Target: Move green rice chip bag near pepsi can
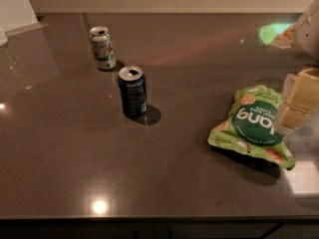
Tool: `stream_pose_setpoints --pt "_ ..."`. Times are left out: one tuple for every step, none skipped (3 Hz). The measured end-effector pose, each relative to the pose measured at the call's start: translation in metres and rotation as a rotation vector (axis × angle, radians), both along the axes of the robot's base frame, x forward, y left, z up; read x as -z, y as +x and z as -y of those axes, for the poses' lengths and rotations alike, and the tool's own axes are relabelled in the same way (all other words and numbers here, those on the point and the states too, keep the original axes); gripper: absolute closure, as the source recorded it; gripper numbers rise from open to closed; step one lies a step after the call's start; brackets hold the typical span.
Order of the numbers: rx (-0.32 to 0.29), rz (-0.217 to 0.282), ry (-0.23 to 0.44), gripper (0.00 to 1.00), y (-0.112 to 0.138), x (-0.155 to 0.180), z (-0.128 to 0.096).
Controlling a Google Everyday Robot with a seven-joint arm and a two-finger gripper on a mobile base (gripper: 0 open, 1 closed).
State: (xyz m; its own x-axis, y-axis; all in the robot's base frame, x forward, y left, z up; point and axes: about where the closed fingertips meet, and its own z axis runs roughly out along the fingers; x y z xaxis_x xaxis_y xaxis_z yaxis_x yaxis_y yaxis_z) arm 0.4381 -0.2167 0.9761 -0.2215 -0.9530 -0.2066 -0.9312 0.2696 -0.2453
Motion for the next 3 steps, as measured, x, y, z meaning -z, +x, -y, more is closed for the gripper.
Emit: stream_pose_setpoints --pt "0.0 0.0 0.0 0.0 0.0 0.0 0.0" --pt "0.058 -0.02 -0.001 0.0 0.011 0.004 0.004" --pt "0.204 -0.064 -0.021 0.0 0.031 0.022 0.015"
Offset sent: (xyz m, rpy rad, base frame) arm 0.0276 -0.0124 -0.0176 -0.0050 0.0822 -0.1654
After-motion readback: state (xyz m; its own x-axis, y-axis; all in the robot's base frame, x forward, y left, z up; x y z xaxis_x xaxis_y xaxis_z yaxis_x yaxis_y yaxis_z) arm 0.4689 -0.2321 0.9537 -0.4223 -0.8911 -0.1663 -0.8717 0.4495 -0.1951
